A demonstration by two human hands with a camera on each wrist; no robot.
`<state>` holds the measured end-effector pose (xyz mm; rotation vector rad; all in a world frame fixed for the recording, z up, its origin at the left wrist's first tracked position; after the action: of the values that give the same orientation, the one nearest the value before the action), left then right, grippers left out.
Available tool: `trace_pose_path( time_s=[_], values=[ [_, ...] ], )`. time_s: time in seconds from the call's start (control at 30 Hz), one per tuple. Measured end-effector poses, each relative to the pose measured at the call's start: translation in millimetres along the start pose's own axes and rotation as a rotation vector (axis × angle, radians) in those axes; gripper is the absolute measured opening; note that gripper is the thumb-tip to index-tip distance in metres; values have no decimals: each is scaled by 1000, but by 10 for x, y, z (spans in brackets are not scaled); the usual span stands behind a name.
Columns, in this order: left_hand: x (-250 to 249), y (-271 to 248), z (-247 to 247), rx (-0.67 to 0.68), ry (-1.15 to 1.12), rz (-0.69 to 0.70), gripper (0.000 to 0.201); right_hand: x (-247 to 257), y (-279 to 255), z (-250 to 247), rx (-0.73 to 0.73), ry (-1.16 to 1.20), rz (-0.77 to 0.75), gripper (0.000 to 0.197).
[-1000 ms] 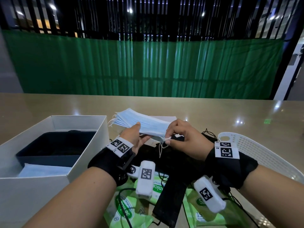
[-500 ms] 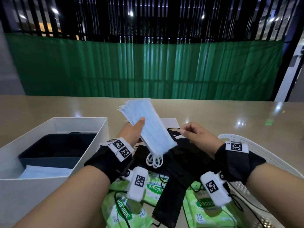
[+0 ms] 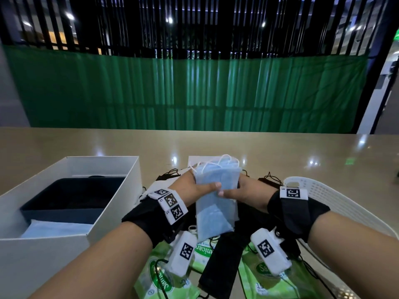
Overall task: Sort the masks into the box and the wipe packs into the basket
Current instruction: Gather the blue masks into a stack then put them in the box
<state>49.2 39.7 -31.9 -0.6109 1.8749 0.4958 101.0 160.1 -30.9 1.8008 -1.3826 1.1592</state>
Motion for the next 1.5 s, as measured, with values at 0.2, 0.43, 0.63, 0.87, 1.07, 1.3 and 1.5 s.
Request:
trace_pose_path(
  time_s=[0.2, 0.43, 0.63, 0.87, 1.07, 1.3, 1.5],
  values=[
    [211, 79, 69, 18, -48, -68, 103, 89, 2, 163, 84, 29, -13, 35],
    [139, 0, -79, -176, -89, -139, 39, -212, 72, 110, 56, -1, 174, 29],
    [115, -60, -286, -423, -476, -31, 23, -359, 65, 84, 15, 114, 192, 32],
    [76, -109, -391, -582, -643, -81, 60, -188, 133, 72, -131, 515, 34, 24],
    [-51, -80, -339, -458, -547, -17, 40, 6, 136, -100, -291, 473, -29, 23],
    [-569, -433, -779, -437, -328, 50, 15, 169, 19, -281, -305, 318, -20, 30],
    [-697, -958, -1228, -440, -155, -144, 30, 547, 93, 102, -62, 344, -77, 27]
  ],
)
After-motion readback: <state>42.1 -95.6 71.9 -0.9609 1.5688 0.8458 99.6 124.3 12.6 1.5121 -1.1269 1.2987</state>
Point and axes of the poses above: each hand's wrist, its own y-axis towards the middle knuckle, its own z-axis out of the palm, x = y × z, the point moved 7 cm from there along y, towards the middle knuckle, and after that the axes turned 13 degrees about x, right-handed, at the moved point
